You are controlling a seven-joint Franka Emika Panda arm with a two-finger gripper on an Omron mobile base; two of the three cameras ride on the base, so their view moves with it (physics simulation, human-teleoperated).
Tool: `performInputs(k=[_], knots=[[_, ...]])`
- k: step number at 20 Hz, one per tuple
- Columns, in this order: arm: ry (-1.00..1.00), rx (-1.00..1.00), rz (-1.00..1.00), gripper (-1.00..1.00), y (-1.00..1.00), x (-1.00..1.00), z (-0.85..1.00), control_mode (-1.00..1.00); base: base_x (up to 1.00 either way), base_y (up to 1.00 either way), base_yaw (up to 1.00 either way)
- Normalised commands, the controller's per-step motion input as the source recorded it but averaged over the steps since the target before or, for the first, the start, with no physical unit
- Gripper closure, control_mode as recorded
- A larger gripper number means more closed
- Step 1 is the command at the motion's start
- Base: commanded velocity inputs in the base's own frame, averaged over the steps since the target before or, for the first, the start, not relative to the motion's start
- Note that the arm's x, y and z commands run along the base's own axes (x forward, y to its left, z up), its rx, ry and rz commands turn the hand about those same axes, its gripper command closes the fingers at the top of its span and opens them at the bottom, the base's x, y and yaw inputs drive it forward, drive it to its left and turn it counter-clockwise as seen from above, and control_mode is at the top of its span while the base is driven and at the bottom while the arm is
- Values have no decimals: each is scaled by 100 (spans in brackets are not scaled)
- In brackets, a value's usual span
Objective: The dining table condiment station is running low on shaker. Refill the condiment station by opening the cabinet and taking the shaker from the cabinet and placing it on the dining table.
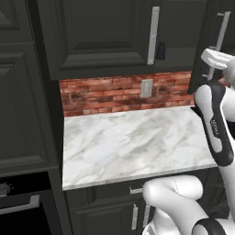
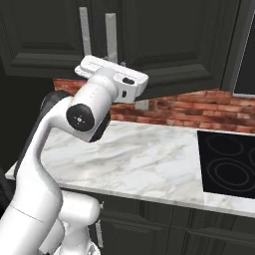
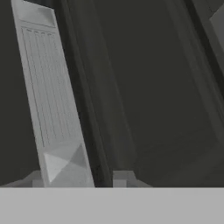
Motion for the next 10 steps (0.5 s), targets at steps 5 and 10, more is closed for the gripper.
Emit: performInputs(k=[5, 10], knots=[[4, 17, -1, 100, -92, -100, -31, -100, 0, 0, 0], [13, 11, -4, -100, -48, -87, -29, -100, 0, 0, 0]])
